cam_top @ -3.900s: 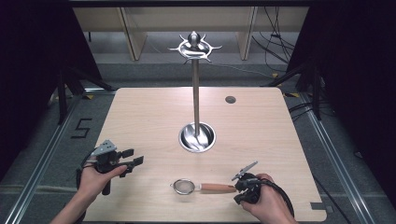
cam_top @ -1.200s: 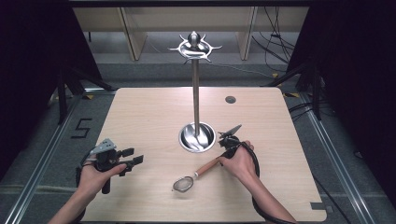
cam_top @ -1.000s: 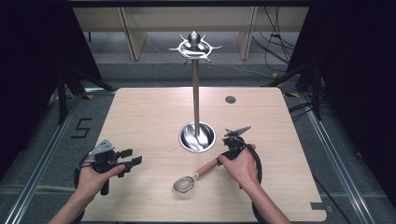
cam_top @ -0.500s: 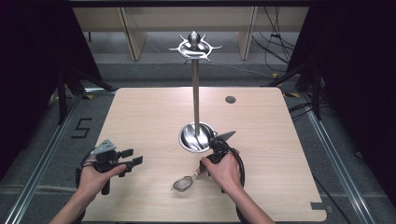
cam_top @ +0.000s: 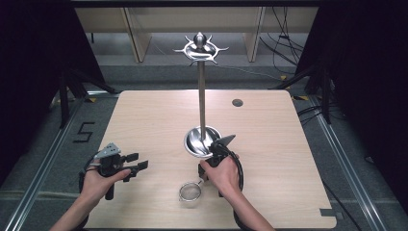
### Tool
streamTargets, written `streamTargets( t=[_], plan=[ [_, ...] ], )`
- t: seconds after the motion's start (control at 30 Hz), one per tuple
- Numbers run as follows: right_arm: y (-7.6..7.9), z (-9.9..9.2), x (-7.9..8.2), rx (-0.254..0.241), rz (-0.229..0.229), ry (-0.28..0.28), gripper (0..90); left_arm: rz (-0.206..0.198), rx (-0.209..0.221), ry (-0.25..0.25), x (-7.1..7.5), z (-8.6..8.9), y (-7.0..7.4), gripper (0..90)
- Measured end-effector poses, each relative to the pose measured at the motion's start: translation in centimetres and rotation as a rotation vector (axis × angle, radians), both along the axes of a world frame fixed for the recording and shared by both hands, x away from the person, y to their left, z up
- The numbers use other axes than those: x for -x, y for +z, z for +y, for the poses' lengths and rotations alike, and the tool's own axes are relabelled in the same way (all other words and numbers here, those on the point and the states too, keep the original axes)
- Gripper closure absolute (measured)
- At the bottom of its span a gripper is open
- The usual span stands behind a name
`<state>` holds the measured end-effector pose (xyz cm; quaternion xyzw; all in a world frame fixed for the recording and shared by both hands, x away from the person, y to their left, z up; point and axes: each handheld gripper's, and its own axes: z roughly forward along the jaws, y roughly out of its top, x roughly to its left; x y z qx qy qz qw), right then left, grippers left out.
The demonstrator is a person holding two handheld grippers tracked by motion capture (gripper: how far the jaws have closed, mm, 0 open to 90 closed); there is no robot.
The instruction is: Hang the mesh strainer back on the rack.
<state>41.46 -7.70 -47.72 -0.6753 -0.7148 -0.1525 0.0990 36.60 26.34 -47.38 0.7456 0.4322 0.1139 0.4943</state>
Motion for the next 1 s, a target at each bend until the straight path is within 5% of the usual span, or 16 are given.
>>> streamTargets(
  t=[0.03,0.1,0.13,0.17,0.3,0.4,0.43,0.57,0.8,0.97,1.0],
  plan=[
    [-0.4,-0.1,0.0,0.013,-0.046,0.040,38.3,-0.001,0.001,0.001,0.0,0.0,0.0,38.9],
    [-0.2,0.0,0.2,0.036,-0.048,0.063,41.4,-0.001,-0.001,-0.003,0.0,0.0,0.0,38.9],
    [-0.2,0.2,0.3,0.077,-0.018,0.060,43.1,0.002,0.002,0.001,0.0,0.0,0.0,38.8],
    [-0.3,0.3,0.4,0.099,-0.037,0.065,44.1,0.002,0.002,0.001,0.0,0.0,-0.1,38.9],
    [-0.1,0.4,0.6,0.147,-0.049,0.109,46.8,-0.001,0.001,-0.006,0.0,0.0,0.0,38.8],
    [0.1,0.5,0.9,0.174,-0.008,0.127,49.5,-0.002,0.009,0.001,0.0,0.0,0.0,38.8],
    [-0.1,0.2,0.8,0.194,-0.061,0.182,50.1,-0.005,0.005,-0.002,0.0,0.1,0.0,38.8],
    [0.5,0.9,1.5,0.220,-0.005,0.147,55.6,-0.006,0.005,-0.009,-0.1,0.1,0.0,38.8],
    [0.8,0.4,1.6,0.285,-0.002,0.201,63.2,-0.005,0.013,-0.008,0.0,0.0,0.0,38.7],
    [0.5,-0.1,1.7,0.311,-0.062,0.280,64.2,-0.007,0.010,-0.014,0.0,0.0,0.0,38.6],
    [0.8,0.0,1.8,0.310,-0.027,0.261,64.2,-0.011,0.009,-0.018,-0.1,0.0,0.0,38.6]
  ],
)
